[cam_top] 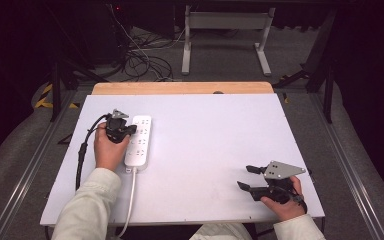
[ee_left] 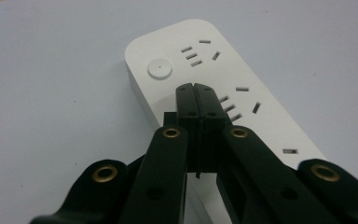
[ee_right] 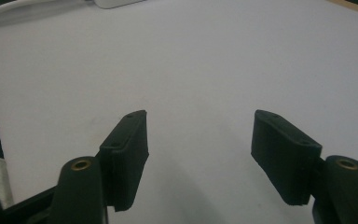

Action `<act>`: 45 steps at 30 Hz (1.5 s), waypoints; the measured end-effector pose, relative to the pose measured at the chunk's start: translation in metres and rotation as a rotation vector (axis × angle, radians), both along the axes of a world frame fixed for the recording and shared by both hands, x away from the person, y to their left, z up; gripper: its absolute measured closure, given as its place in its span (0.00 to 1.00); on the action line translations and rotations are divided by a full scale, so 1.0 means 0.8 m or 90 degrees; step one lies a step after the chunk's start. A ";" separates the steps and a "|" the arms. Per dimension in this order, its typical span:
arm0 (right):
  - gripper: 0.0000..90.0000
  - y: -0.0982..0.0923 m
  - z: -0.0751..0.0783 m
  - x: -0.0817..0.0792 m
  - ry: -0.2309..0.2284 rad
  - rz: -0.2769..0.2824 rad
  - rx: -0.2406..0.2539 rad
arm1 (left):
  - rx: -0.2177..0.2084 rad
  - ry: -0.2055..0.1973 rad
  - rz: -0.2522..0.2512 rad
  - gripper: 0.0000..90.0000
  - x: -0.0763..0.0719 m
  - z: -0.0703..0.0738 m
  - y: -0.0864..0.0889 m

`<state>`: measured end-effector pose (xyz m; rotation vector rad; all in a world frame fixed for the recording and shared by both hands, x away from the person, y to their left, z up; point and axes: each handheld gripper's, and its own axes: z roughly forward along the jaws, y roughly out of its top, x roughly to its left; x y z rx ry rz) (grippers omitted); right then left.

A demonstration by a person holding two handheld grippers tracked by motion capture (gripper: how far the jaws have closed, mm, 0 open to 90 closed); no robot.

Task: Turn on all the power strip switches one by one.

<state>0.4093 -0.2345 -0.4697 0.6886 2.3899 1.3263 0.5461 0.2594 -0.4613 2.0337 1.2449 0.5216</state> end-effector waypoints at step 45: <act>0.41 -0.002 -0.001 0.002 0.002 -0.003 0.010 | 0.017 -0.023 -0.002 1.00 0.040 0.010 -0.010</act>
